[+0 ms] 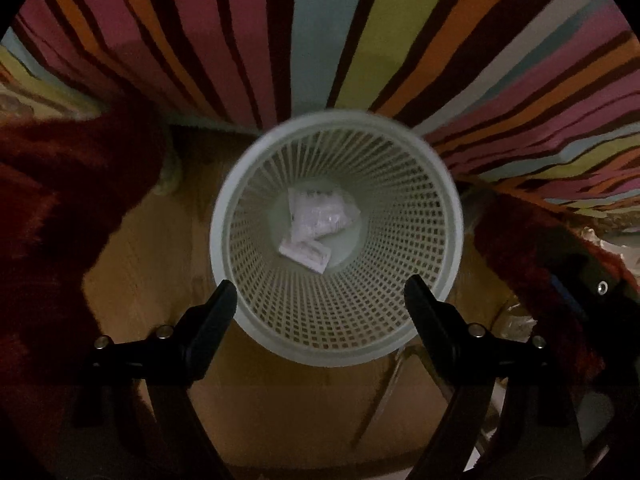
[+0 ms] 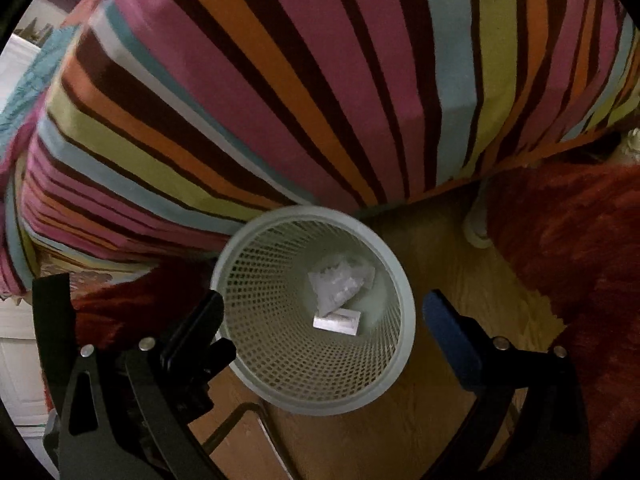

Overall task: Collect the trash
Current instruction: 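Open both grippers over the white mesh wastebasket to drop the items, then move both grippers back toward the trash on the bed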

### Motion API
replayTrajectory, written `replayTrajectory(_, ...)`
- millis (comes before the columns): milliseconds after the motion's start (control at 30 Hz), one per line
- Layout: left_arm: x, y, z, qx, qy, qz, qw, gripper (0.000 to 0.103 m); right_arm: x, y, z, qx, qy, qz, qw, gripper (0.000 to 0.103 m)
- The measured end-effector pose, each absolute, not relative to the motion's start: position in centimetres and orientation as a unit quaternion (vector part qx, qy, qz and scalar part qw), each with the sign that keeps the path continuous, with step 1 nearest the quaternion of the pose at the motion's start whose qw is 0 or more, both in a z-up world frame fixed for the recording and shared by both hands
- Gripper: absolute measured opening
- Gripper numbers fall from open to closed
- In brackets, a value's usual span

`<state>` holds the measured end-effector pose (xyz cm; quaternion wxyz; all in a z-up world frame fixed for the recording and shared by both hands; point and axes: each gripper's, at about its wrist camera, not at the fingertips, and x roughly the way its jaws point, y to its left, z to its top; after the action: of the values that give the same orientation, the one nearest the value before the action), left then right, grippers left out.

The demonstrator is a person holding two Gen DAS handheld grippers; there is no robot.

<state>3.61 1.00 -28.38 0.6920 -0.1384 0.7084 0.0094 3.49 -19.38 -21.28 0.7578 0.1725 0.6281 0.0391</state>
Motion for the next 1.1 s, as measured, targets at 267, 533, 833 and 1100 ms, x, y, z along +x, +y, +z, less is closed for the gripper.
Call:
replayTrajectory(267,3.8,1.3,-23.9,-0.12,0.645,0.01,0.755,0.083,3.2,-18.9,-17.4,0.151,0.586,0.059,0.794,0.096)
replayTrajectory(533,3.7,1.8,-18.7,-0.092,0.574,0.011,0.814,0.083,3.0,-19.4,-14.4,0.133,0.545,0.062,0.826,0.096)
replayTrajectory(833,4.4,2.4,-11.7,-0.067,0.484,0.013,0.872,0.083,3.5,-19.8,-9.0,0.08,0.458,0.065,0.883,0.096)
replayTrajectory(1100,6.0,1.2,-8.0,0.016,0.435,0.01,0.9,0.083,5.2,-20.3,-5.9,0.059,0.407,0.067,0.909,0.096)
